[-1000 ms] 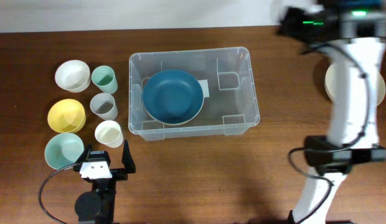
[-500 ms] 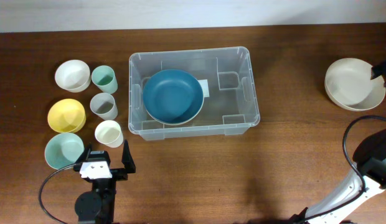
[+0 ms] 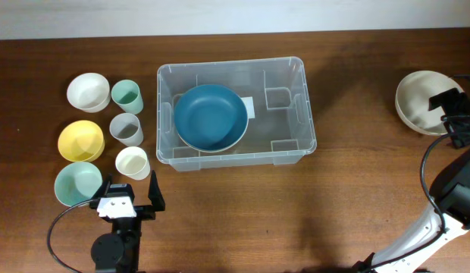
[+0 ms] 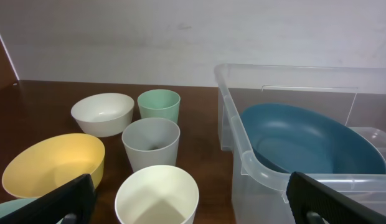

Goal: Pack container
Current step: 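Release and move the right gripper to the cream bowl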

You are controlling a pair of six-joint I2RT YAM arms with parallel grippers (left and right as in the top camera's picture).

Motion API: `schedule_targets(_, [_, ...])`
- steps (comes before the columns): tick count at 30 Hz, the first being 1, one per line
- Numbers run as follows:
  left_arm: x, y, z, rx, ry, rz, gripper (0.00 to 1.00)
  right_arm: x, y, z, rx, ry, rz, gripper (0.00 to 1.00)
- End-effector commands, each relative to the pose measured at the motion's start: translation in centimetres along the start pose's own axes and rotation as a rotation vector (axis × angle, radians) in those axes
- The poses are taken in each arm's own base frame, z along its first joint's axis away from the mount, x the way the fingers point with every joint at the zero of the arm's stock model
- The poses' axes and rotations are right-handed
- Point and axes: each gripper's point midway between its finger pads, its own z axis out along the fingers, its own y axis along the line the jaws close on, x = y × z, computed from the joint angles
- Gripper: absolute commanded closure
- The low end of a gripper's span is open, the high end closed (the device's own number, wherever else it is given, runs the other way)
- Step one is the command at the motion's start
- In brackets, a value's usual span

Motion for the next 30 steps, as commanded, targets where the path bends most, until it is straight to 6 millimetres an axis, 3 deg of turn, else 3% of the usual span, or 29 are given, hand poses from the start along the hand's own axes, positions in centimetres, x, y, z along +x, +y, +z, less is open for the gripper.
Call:
schedule_targets(1, [0.1,0.2,0.0,-0.011,0.000,0.011,0.01,0.1,-1.1,1.9,0.020,0.030,0.050,0.01])
schedule_targets(12, [0.1,0.2,0.0,-0.011,0.000,0.011,0.01,0.6,-1.8,5.1,0.053,0.075,0.055,0.01])
schedule_targets(19, [0.1,0.2,0.0,-0.011,0.000,0.011,0.01,0.5,-1.8,5.9,0.054,0.076,0.055,0.01])
schedule_targets(22, [0.1,0.2,0.0,-0.011,0.000,0.011,0.01,0.3,-1.7,6.0,0.049,0.069,0.054,0.11])
schedule_targets(25, [0.1,0.2,0.0,-0.011,0.000,0.011,0.01,0.4,-1.8,6.5,0.046,0.065,0.054,0.15])
schedule_targets(30, [0.1,0.2,0.0,-0.011,0.000,0.011,0.01,0.5,-1.9,6.8,0.047,0.066,0.054,0.34])
